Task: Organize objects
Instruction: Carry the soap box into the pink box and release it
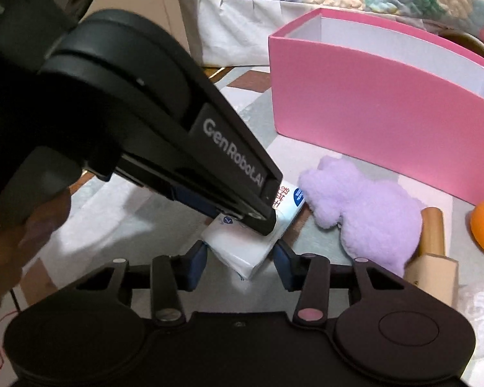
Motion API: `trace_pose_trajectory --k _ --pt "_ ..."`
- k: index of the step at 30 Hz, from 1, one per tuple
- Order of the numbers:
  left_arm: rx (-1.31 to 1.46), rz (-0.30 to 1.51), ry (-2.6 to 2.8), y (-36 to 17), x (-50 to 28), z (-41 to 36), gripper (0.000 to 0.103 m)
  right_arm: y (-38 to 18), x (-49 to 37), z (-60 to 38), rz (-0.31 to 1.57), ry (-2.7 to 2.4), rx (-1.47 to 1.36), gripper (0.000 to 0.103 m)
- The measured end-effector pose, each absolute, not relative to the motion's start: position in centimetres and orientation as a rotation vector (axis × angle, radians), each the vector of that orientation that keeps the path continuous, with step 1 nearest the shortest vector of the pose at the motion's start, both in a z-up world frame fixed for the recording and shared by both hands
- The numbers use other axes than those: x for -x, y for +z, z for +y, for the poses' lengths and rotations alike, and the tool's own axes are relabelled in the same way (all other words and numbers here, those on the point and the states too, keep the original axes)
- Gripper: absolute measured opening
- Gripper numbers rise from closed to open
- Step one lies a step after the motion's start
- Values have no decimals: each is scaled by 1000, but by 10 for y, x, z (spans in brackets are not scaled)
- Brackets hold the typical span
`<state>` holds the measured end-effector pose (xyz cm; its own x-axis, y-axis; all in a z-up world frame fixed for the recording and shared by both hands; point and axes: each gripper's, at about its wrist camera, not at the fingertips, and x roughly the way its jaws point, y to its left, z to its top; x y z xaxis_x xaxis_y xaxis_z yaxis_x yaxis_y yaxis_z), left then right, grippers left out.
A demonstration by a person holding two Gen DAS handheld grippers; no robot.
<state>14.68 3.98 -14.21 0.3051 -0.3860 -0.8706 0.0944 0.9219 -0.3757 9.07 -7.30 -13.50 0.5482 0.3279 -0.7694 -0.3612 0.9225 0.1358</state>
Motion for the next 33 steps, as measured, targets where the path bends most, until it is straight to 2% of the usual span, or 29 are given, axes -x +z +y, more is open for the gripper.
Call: trace_pose_trajectory --k 12,25,33 --pt "301 1166 -371 -75 -117 25 29 -63 -50 -105 838 438 63 48" --pt "391 1065 -475 -4 -119 11 29 15 -23 -116 732 422 174 47" --pt "385 951 -463 23 -158 -1 29 37 -90 -128 685 407 237 47"
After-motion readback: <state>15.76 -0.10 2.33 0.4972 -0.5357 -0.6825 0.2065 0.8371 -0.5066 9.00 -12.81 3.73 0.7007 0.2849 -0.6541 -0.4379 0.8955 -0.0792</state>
